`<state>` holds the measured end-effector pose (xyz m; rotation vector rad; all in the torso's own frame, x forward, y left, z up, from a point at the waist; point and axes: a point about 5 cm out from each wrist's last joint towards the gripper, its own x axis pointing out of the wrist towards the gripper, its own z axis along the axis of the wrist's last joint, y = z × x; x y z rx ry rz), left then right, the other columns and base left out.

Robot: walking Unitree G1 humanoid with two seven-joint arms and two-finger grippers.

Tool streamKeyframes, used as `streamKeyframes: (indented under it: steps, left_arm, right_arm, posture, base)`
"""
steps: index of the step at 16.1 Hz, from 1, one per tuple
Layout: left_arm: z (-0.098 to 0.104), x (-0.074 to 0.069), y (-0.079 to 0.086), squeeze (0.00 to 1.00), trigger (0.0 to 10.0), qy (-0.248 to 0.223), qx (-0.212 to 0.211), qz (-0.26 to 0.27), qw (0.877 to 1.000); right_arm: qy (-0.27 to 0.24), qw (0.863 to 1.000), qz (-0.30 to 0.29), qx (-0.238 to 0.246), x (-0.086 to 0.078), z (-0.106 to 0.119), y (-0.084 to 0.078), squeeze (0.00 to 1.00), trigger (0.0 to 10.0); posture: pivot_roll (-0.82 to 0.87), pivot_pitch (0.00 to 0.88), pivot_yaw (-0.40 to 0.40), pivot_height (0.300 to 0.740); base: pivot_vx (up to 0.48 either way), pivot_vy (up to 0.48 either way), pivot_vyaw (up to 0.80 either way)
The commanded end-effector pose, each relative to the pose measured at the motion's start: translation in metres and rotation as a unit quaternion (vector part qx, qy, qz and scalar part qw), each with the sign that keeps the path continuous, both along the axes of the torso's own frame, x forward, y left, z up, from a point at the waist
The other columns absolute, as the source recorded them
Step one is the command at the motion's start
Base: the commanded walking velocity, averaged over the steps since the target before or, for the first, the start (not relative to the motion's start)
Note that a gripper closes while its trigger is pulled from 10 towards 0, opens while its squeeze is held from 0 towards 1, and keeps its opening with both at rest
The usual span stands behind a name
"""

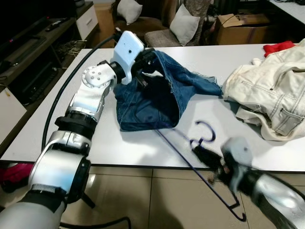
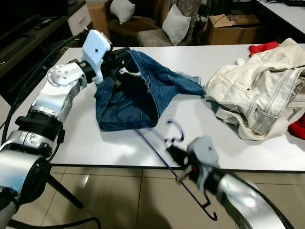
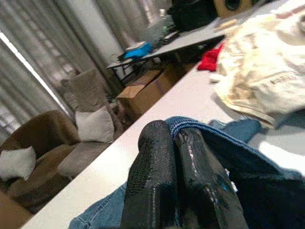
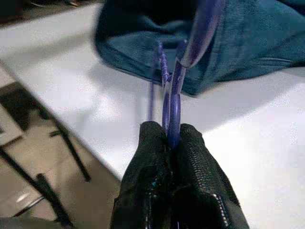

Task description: Hang hanger

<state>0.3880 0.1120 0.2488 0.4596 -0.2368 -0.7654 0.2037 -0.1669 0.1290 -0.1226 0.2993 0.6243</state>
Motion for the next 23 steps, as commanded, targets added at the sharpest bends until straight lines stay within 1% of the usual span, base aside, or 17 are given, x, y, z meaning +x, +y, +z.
streamKeyframes:
  steps: [1,2,4,5,6,7,8,9,10,11,13,15,18,19,20,21,23]
  left_arm:
    - [0.003,-0.001,0.01,0.0,0.0,-0.026,0.055,0.009,0.998]
    - [0.002,0.0,0.021,0.0,0.0,-0.038,0.097,0.031,0.994]
    - [0.004,0.001,0.042,0.0,0.0,-0.045,0.136,0.068,0.987]
    - [0.005,0.001,0.048,0.0,0.0,-0.047,0.143,0.077,0.986]
    - [0.011,0.002,0.063,0.0,0.0,-0.054,0.159,0.104,0.98]
    - [0.017,0.002,0.07,0.0,0.0,-0.059,0.157,0.116,0.979]
    - [0.032,0.002,0.08,0.0,0.0,-0.07,0.129,0.13,0.981]
    - [0.042,0.001,0.082,0.0,0.0,-0.075,0.108,0.127,0.983]
    - [0.048,-0.003,0.086,0.0,0.0,-0.079,0.125,0.119,0.982]
    - [0.049,-0.003,0.087,0.0,0.0,-0.077,0.127,0.119,0.982]
    - [0.035,-0.015,0.089,0.0,0.0,-0.031,0.136,0.079,0.987]
    - [-0.009,-0.033,0.069,0.0,0.0,0.03,0.139,0.017,0.99]
    - [-0.046,-0.042,0.048,0.0,0.0,0.055,0.136,0.012,0.989]
    - [-0.05,-0.043,0.041,0.0,7.8,0.041,0.115,0.014,0.992]
    - [-0.051,-0.047,0.032,0.94,10.0,0.048,0.098,-0.019,0.994]
    - [-0.049,-0.054,0.026,1.0,10.0,0.055,0.11,-0.057,0.991]
    - [-0.048,-0.06,0.022,1.0,10.0,0.059,0.129,-0.086,0.986]
  right_arm:
    - [0.022,0.998,-0.056,-0.029,0.008,-0.01,-0.014,0.0,10.0]
    - [0.017,0.993,-0.11,-0.034,0.019,-0.009,-0.028,0.0,10.0]
    - [-0.018,0.985,-0.165,-0.039,0.034,0.003,-0.047,0.0,10.0]
    - [-0.03,0.983,-0.175,-0.037,0.038,0.007,-0.051,0.0,10.0]
    - [-0.061,0.98,-0.186,-0.032,0.046,0.019,-0.057,0.0,10.0]
    - [-0.078,0.978,-0.19,-0.028,0.05,0.025,-0.06,0.0,10.0]
    - [-0.111,0.975,-0.194,-0.017,0.06,0.04,-0.062,0.0,10.0]
    - [-0.138,0.97,-0.198,-0.012,0.069,0.051,-0.064,0.0,10.0]
    - [-0.177,0.962,-0.206,-0.002,0.08,0.068,-0.066,0.0,10.0]
    - [-0.182,0.961,-0.209,0.001,0.082,0.07,-0.066,0.0,10.0]
    - [-0.171,0.966,-0.192,0.004,0.086,0.067,-0.063,0.0,10.0]
    - [-0.142,0.977,-0.16,0.003,0.08,0.048,-0.05,0.0,10.0]
    - [-0.118,0.983,-0.138,0.021,0.067,0.031,-0.034,0.0,10.0]
    - [-0.112,0.984,-0.133,0.028,0.063,0.027,-0.029,0.0,10.0]
    - [-0.11,0.985,-0.126,0.032,0.06,0.026,-0.025,0.0,10.0]
    - [-0.112,0.986,-0.12,0.035,0.059,0.026,-0.022,0.0,10.0]
    - [-0.114,0.986,-0.116,0.038,0.058,0.027,-0.02,0.0,10.0]
  posture:
    - [-0.18,0.0,0.104,0.74]
    - [-0.17,0.0,0.1,0.74]
    - [-0.17,0.0,0.097,0.74]
    - [-0.17,0.0,0.096,0.74]
    - [-0.17,0.0,0.094,0.74]
    - [-0.17,0.0,0.091,0.74]
    - [-0.17,0.0,0.086,0.74]
    - [-0.16,0.0,0.082,0.74]
    - [-0.16,0.0,0.08,0.74]
    - [-0.16,0.0,0.08,0.74]
    - [-0.15,0.0,0.073,0.74]
    - [-0.14,0.0,0.066,0.74]
    - [-0.14,0.0,0.071,0.74]
    - [-0.15,0.0,0.076,0.74]
    - [-0.16,0.0,0.084,0.74]
    - [-0.16,0.0,0.09,0.74]
    - [-0.17,0.0,0.093,0.74]
  base:
    - [0.0,0.0,0.0]
    - [0.0,0.0,0.0]
    - [0.0,0.0,0.0]
    - [0.0,0.0,0.0]
    - [0.0,0.0,0.0]
    - [0.0,0.0,0.0]
    - [0.0,0.0,0.0]
    - [0.0,0.0,0.0]
    - [0.0,0.0,0.0]
    - [0.0,0.0,0.0]
    - [0.0,0.0,0.0]
    - [0.0,0.0,0.0]
    - [0.0,0.0,0.0]
    - [0.0,0.0,0.0]
    - [0.0,0.0,0.0]
    - [0.0,0.0,0.0]
    - [0.0,0.0,0.0]
